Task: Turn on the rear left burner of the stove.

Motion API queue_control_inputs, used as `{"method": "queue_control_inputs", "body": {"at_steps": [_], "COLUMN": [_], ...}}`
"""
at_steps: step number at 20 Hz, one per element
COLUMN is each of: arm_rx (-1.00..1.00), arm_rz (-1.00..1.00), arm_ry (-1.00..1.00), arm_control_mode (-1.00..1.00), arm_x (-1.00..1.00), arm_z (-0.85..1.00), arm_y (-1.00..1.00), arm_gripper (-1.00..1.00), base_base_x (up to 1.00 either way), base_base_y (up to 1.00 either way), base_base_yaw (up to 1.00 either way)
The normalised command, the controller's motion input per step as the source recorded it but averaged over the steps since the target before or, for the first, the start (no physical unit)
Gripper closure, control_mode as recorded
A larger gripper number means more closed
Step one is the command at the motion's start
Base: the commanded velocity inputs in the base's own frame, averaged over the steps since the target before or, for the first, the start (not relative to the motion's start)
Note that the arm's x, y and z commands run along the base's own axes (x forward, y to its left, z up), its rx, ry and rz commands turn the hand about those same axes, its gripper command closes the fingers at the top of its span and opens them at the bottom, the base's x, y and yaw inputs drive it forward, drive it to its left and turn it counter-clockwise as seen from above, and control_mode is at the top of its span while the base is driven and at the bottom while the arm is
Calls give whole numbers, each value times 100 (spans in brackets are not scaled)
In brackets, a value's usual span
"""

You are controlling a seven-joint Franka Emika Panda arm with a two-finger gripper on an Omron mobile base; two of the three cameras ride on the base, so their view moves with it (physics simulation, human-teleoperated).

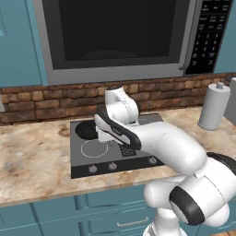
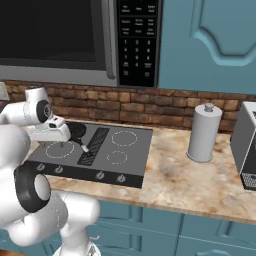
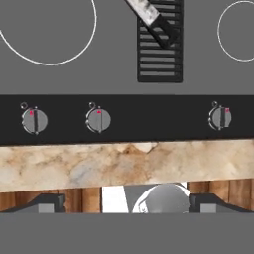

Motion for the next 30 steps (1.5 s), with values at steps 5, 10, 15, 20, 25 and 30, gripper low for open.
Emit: {"method": "queue_control_inputs", "body": {"at_steps": [5,10,15,20,25,30], "arm_rx": [-1,0,5,12,3,-3], "arm_rz": [0,0,-1,-2,0,-1], "arm_ry": [6,0,4,14,14,-1], "arm_control_mode": [-100,-100,-100,-100,-100,-100], "arm_x": [5,5,14,26,17,14], "arm_z": [-7,-39,-45,-40,-40,-51], "arm_y": [0,0,2,0,4,7], "arm_gripper": [-100,-100,-100,-100,-100,-100], "base_base_x": [0,0,0,0,0,0], "base_base_y": [0,0,0,0,0,0], "base_base_yaw": [0,0,0,0,0,0]}}
